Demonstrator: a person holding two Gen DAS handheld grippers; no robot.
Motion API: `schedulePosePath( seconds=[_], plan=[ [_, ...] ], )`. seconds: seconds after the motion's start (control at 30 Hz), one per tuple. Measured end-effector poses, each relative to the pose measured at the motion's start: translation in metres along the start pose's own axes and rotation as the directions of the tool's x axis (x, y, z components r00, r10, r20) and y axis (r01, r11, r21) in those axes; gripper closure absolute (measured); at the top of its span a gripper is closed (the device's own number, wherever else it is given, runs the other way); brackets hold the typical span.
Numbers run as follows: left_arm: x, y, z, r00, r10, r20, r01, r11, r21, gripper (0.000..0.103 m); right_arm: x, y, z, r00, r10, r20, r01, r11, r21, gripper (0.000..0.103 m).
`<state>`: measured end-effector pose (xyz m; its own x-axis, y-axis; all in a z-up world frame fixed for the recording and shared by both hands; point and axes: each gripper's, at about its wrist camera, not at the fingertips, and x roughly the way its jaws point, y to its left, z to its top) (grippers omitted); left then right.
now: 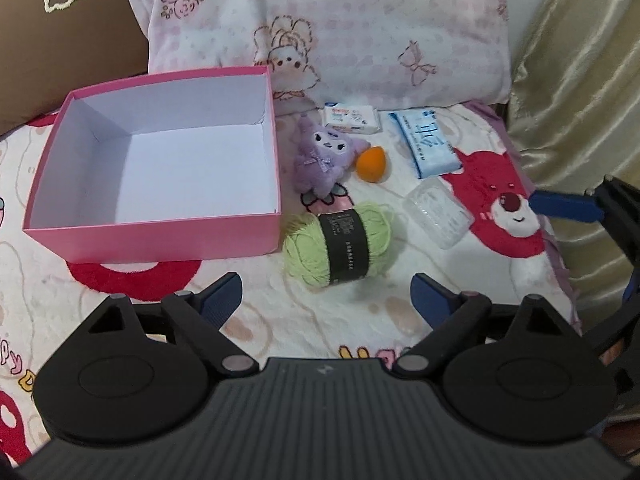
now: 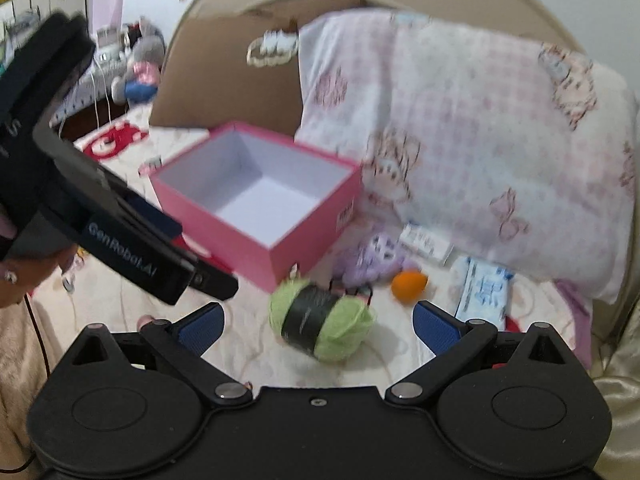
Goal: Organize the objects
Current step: 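Close the left gripper around the green yarn ball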
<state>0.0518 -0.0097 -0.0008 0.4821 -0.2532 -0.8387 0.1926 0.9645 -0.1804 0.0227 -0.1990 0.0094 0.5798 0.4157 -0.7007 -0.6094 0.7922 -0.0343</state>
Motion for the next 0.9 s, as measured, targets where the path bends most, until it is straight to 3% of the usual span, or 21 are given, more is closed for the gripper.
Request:
schedulePosePath(
  seconds=[0.23, 0.47, 0.9],
  plan=[
    [0.033, 0.013, -0.001, 0.999, 0.010, -0.031, -0.011, 0.999, -0.038, 0.012, 0.031, 0.013, -0.009, 1.000, 0.012, 0.018, -0.011, 0.997, -0.072, 0.003],
    [0.053, 0.021, -0.001, 0.999, 0.008, -0.037, -0.009, 0.999, -0.051, 0.012, 0.059, 0.013, -0.014, 0.998, 0.054, 0.027, -0.054, 0.998, -0.030, 0.003],
    [0.083, 0.030, -0.018, 0.992, -0.027, 0.124, 0.039, 0.995, -0.095, 0.017, 0.093, -0.009, -0.037, 0.990, 0.076, 0.117, -0.091, 0.988, 0.126, 0.002]
  ],
)
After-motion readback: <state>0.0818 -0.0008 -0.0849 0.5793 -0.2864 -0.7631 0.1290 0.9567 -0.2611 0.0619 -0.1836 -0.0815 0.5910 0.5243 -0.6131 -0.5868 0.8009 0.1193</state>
